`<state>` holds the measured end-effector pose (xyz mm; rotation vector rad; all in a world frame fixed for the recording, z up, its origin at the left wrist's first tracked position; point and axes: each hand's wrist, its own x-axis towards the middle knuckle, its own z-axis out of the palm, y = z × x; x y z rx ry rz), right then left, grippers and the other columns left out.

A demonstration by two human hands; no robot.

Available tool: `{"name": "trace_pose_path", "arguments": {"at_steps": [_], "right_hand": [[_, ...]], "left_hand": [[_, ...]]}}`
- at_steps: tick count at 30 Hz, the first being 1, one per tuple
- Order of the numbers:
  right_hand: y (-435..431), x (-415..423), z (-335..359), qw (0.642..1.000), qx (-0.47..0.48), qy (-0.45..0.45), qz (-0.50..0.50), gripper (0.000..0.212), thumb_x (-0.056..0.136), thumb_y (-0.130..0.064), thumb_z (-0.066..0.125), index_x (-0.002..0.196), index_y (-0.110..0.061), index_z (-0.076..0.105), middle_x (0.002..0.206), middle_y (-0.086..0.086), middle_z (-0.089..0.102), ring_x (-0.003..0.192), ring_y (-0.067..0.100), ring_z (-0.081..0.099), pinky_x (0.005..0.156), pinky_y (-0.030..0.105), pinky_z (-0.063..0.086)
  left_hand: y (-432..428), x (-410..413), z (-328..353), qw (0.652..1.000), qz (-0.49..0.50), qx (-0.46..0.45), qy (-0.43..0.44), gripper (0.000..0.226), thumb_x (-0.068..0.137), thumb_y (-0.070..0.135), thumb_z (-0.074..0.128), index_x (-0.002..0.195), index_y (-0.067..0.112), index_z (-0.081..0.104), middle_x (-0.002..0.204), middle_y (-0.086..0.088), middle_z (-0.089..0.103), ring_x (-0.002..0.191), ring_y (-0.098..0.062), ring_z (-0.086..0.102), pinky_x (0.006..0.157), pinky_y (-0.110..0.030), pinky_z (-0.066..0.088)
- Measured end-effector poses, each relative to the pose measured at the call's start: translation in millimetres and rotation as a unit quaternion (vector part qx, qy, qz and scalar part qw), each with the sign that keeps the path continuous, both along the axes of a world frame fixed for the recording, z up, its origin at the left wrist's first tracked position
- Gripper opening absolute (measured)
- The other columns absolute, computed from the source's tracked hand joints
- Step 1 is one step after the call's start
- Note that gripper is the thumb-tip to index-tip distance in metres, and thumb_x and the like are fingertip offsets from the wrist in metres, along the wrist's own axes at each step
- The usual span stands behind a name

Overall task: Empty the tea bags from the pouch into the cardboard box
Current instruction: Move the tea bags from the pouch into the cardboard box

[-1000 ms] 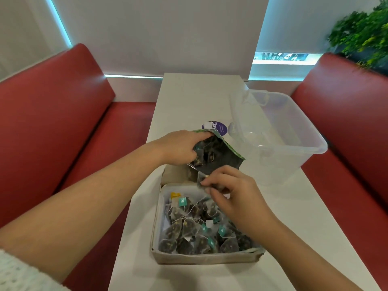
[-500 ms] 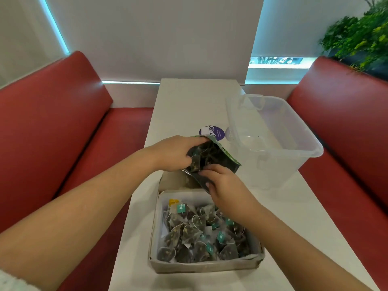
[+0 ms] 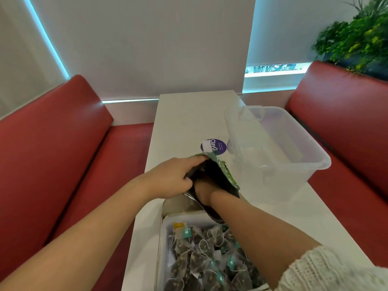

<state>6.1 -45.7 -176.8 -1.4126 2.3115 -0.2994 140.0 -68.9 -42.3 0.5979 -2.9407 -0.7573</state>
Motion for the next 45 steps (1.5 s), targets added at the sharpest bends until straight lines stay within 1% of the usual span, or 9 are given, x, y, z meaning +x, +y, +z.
{"name": "trace_pose_path", "arguments": {"at_steps": [5,8,11,16,22,26,34,38,45], "right_hand": [[4,5,-2,0.998,-0.056,0.025,-0.031,0.04,0.092,-0.042,0.043,0.13,-0.031,0.047,0.133,0.003,0.051,0.119,0.026,0.047,0.099,0.033,0.034],[29,10,20,0.997,-0.05,0.057,0.004,0.03,0.092,-0.025,0.046,0.12,-0.02,0.056,0.118,0.012,0.057,0.109,0.033,0.053,0.097,0.038,0.043],[73,19,46,0.988,-0.121,0.065,0.068,0.028,0.087,-0.004,0.054,0.114,-0.008,0.061,0.115,0.016,0.055,0.098,0.034,0.057,0.081,0.034,0.047],[140,31,63,0.962,-0.218,0.116,0.112,0.034,0.073,0.008,0.069,0.104,-0.007,0.067,0.102,0.008,0.058,0.078,0.025,0.061,0.061,0.022,0.04],[193,41,66,0.95,-0.251,0.073,0.173,0.027,0.081,0.0,0.067,0.105,-0.013,0.064,0.104,0.003,0.056,0.083,0.014,0.057,0.066,0.022,0.051],[205,40,57,0.947,-0.238,0.054,0.208,0.027,0.084,-0.004,0.066,0.108,-0.015,0.063,0.107,0.0,0.055,0.09,0.011,0.056,0.076,0.011,0.043],[196,45,28,0.963,-0.134,-0.013,0.232,0.032,0.092,-0.015,0.056,0.123,-0.017,0.061,0.126,-0.001,0.051,0.113,0.015,0.051,0.096,0.016,0.033],[189,34,18,0.968,-0.011,-0.042,0.248,0.036,0.093,-0.021,0.055,0.129,-0.024,0.058,0.139,-0.004,0.045,0.127,0.014,0.041,0.107,0.023,0.029],[173,46,11,0.943,0.06,-0.058,0.321,0.059,0.089,-0.007,0.054,0.137,-0.039,0.044,0.155,-0.01,0.025,0.141,0.02,0.023,0.117,0.045,0.019]], "left_hand": [[2,-3,-1,1.0,-0.003,-0.012,0.008,0.076,0.08,0.004,0.048,0.144,0.038,0.029,0.095,0.01,0.056,0.063,0.005,0.047,0.054,-0.01,0.03],[2,-4,1,1.0,0.004,-0.01,0.005,0.075,0.082,0.004,0.049,0.144,0.04,0.028,0.086,0.011,0.053,0.062,0.003,0.047,0.055,-0.013,0.032],[4,-3,3,1.0,0.003,-0.012,-0.004,0.074,0.083,0.004,0.048,0.144,0.041,0.028,0.084,0.012,0.054,0.062,0.003,0.048,0.054,-0.013,0.032],[7,-3,-2,0.999,0.002,-0.031,-0.011,0.072,0.084,0.005,0.046,0.145,0.039,0.026,0.125,-0.003,0.06,0.096,-0.019,0.057,0.075,-0.028,0.048],[10,-9,-10,0.996,0.015,-0.079,-0.029,0.072,0.085,0.007,0.047,0.147,0.034,0.023,0.136,-0.008,0.053,0.111,-0.028,0.054,0.083,-0.032,0.046],[10,-9,-11,0.996,0.017,-0.079,-0.031,0.073,0.084,0.005,0.046,0.147,0.033,0.024,0.134,-0.01,0.055,0.109,-0.03,0.055,0.081,-0.033,0.046],[8,-7,-13,0.997,0.013,-0.066,-0.025,0.073,0.084,0.005,0.045,0.147,0.034,0.024,0.133,-0.009,0.055,0.109,-0.029,0.055,0.084,-0.037,0.049],[7,-7,-13,0.998,0.013,-0.06,-0.026,0.072,0.084,0.004,0.045,0.147,0.033,0.024,0.133,-0.01,0.055,0.108,-0.029,0.055,0.082,-0.035,0.049],[8,-10,-13,0.998,0.01,-0.051,-0.027,0.071,0.084,0.005,0.047,0.146,0.032,0.027,0.132,-0.009,0.056,0.106,-0.028,0.055,0.083,-0.037,0.049]]}}
